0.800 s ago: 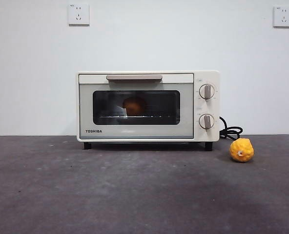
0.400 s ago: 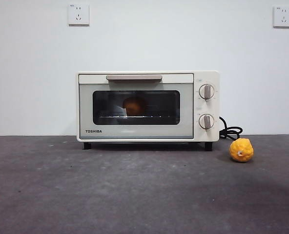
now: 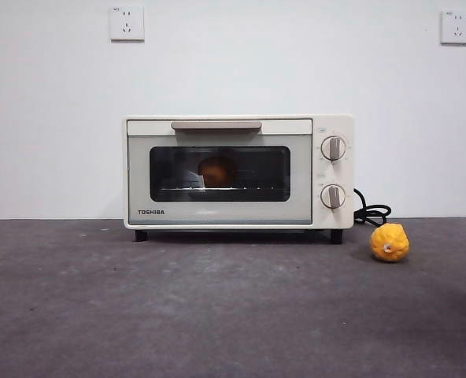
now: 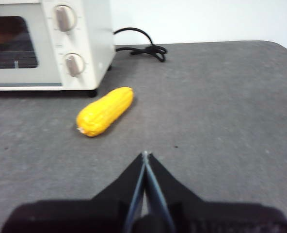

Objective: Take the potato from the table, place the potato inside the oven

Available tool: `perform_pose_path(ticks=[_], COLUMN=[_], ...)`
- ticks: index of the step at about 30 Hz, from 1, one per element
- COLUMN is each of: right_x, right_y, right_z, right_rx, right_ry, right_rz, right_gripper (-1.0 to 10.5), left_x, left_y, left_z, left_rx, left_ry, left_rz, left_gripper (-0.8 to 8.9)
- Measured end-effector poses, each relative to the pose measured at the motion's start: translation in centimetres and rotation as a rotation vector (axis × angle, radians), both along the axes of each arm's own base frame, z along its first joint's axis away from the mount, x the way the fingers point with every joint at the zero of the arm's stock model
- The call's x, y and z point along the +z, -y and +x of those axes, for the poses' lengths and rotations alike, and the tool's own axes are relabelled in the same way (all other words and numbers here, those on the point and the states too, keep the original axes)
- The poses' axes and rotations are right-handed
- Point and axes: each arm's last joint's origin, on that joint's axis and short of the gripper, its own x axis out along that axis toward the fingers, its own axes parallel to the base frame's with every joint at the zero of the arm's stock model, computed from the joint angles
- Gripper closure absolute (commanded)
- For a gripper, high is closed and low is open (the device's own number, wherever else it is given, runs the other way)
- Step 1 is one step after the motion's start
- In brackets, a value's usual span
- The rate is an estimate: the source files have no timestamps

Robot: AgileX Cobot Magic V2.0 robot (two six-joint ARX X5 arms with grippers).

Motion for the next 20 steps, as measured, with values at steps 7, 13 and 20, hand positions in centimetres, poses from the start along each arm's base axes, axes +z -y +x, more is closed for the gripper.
perform_pose_path(ticks=[7,13,20], right_x=[-0.05,-0.05,-0.05], right_y=[0.32,0.32,0.32], right_z=[-0.02,-0.02,-0.02], right_rx=[-0.07,-0.071,-0.072], right_ry=[-0.005,-0.005,-0.005], right_rz=[-0.002,-0.001,0.006], right_gripper=[9.4,9.4,9.4], left_x=[0.0,0.0,0.0], left_y=[0.0,0.0,0.0], left_z=[0.0,0.0,0.0], left_rx=[0.0,0.0,0.0], left_ry=[0.0,0.0,0.0], left_rz=[0.0,0.0,0.0], left_gripper=[8.18,8.18,8.18])
